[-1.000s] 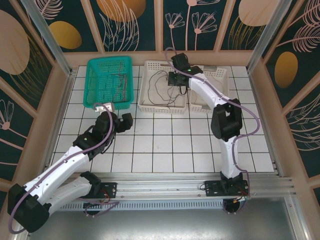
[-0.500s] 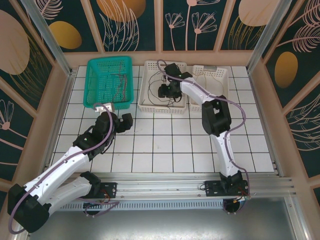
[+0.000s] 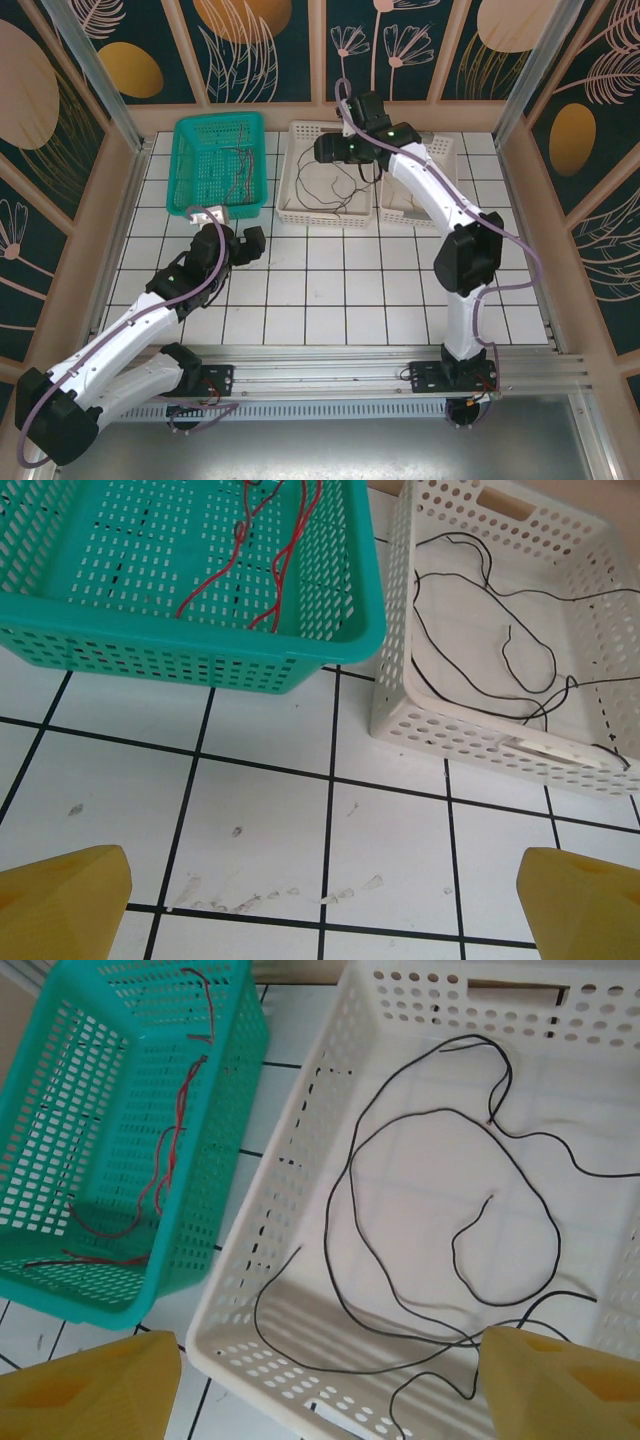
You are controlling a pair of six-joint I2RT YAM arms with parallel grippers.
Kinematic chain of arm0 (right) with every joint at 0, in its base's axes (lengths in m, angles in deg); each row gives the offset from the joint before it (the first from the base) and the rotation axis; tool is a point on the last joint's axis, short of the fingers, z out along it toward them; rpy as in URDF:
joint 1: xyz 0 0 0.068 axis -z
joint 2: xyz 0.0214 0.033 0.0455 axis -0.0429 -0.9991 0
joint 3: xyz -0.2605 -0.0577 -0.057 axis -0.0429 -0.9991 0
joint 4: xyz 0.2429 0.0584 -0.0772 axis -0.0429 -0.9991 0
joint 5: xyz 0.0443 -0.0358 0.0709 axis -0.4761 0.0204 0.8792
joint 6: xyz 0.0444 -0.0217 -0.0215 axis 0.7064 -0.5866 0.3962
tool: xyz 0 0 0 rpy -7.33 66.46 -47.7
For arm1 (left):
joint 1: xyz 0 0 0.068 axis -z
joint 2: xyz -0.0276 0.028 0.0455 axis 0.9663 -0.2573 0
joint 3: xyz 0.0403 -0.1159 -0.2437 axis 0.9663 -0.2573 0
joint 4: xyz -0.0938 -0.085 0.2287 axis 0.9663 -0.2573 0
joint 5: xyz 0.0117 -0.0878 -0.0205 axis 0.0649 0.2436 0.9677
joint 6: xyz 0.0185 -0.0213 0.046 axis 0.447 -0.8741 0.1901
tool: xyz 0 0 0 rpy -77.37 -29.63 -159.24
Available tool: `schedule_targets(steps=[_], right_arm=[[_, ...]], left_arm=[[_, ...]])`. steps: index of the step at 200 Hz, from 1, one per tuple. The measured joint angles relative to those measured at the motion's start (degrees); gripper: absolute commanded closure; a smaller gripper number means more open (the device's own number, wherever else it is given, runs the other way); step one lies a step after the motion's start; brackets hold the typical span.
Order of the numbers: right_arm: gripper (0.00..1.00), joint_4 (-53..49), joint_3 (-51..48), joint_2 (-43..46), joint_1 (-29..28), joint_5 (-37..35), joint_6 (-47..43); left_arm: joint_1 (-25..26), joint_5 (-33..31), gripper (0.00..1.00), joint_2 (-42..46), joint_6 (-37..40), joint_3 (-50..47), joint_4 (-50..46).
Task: Untangle the cables
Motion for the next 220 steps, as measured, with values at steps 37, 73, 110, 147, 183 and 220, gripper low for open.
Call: schedule_targets(steps=[37,73,110,147,183,220], right_arm=[[0.15,6.1,-17.4,13.6,3.0,-0.8,1.3],[0.12,14.2,-33.5,27.2,14.8,0.0,4.9],[0.01,23.4,-52.9,38.9,17.9,-6.3,5.1],[0.01,39.4,-78.1,56.6,17.8,-18.0,2.0],[0.01,51.6,-87.1,56.7,19.0,-29.2,-0.7],[0.01,69.6,-95.7,52.2,20.3,-33.6,-3.6]], left_arm=[[0.0,-2.0,0.02,0.0,0.0,0.0,0.0],[0.0,-4.5,0.01,0.1,-0.6,0.4,-0.6],[-0.1,-7.8,0.01,1.1,0.5,0.4,0.0],[-0.8,-17.7,0.02,3.4,9.3,-0.3,5.8],[-5.0,-22.1,0.02,0.7,15.1,-3.5,14.1],[-10.3,-22.9,0.02,-4.3,18.1,-10.3,23.3]])
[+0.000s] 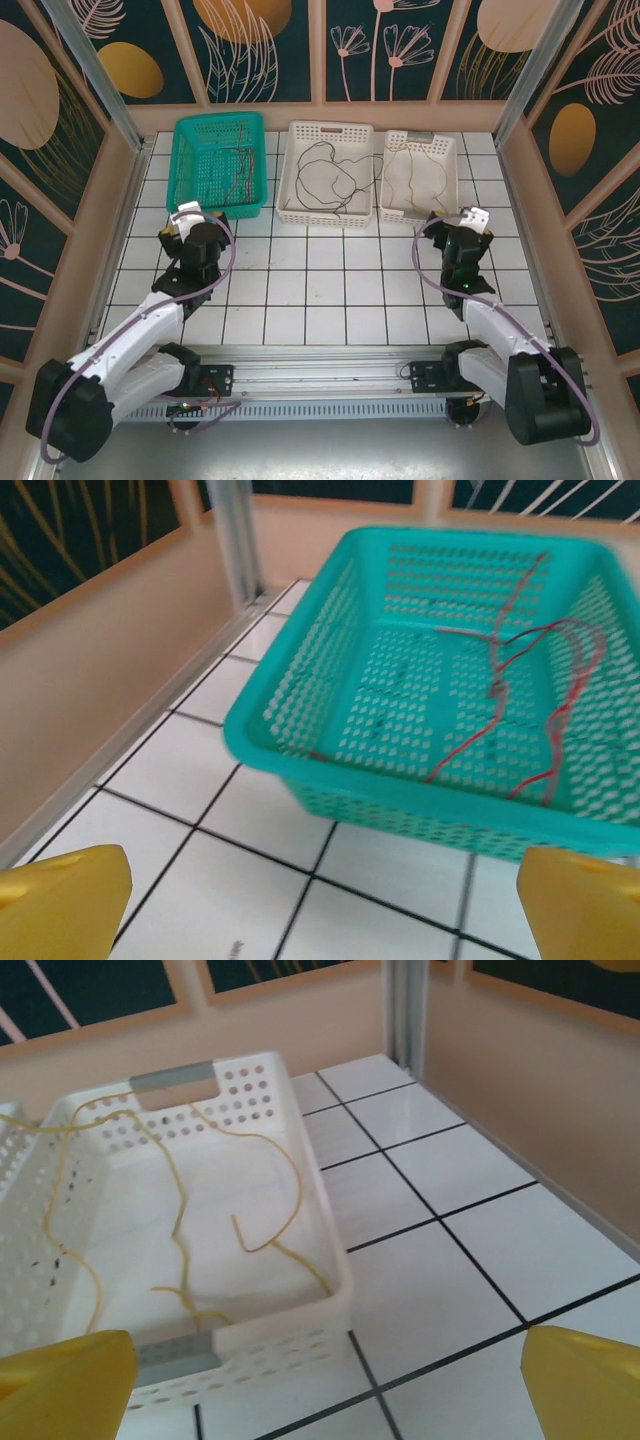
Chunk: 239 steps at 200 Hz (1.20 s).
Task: Untangle the cables
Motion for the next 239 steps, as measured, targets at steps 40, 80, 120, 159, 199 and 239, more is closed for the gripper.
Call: schedule_targets(steps=[40,80,120,159,199,239], right_arm=[[0.01,18.3,-6.6,-13.7,5.5,1.0,-0.1],[0.01,29.4,-6.8,-18.8,15.1,9.6,1.7],[0.01,38.8,-8.5,-22.5,13.9,14.4,-0.2],[0.01,45.0,-8.3,-28.7,9.7,15.7,-3.6],[0.01,44.9,-6.8,-28.7,9.7,15.5,-4.4],[0.01,43.4,-5.4,-28.7,8.9,14.7,-5.2]], left_arm=[[-7.1,0.6,0.02,-4.4,3.6,-6.3,12.8],[-13.2,4.4,0.01,-10.9,6.8,-12.4,28.4],[-14.2,8.3,0.01,-19.1,8.3,-12.9,39.1],[-17.6,13.9,0.01,-24.4,8.6,-9.2,43.2],[-19.8,19.8,0.01,-26.9,10.7,-12.3,55.5],[-20.5,23.6,0.01,-31.2,11.5,-15.2,61.3]])
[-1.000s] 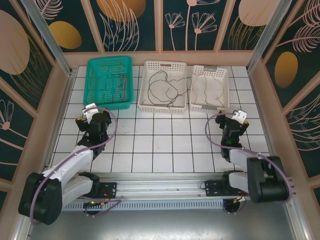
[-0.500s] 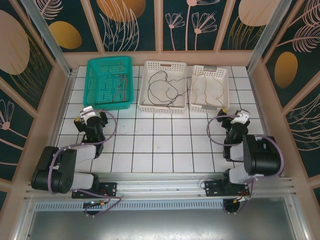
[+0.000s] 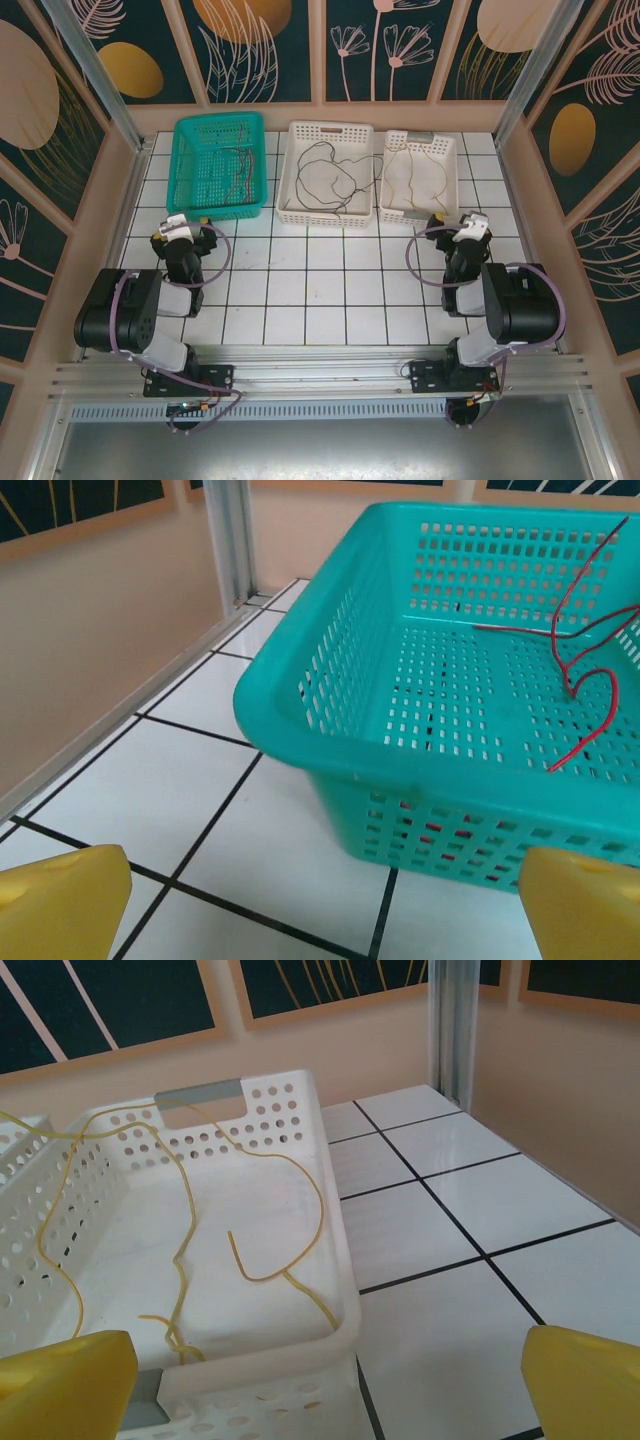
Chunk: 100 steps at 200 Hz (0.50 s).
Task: Untangle the cables
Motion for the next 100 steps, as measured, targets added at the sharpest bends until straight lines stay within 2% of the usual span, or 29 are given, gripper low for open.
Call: schedule_targets(steps=[100], right_arm=[[0.01,-1.2,0.2,0.0,-0.2,-0.1,-0.7]], left_arm=[[-0.1,0.2,0.01,0.0,0.0,-0.4,5.3]])
